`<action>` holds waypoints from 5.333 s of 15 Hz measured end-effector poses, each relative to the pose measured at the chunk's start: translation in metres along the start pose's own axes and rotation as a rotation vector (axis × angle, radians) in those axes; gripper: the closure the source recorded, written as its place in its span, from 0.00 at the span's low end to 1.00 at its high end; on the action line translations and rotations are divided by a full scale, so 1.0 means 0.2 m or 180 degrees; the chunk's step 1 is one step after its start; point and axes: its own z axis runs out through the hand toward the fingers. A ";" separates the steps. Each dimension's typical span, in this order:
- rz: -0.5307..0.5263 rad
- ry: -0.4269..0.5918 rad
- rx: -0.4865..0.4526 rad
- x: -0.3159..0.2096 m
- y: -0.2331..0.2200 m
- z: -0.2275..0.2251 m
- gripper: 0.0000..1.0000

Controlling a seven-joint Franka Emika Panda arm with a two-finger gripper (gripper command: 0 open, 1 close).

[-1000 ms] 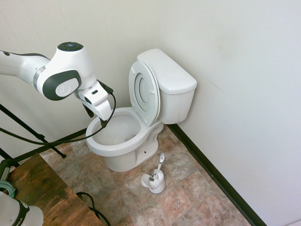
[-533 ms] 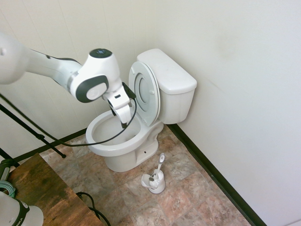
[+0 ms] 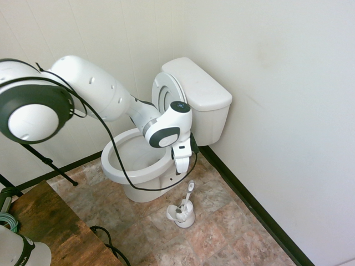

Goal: Clean the toilet

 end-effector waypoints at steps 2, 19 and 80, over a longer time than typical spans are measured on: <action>0.0117 -0.0058 -0.0089 0.09 -0.07 0.10 0.00; 0.0696 -0.0052 -0.0275 0.33 -0.27 0.66 0.00; 0.0646 0.0038 0.0350 0.37 0.42 -0.28 1.00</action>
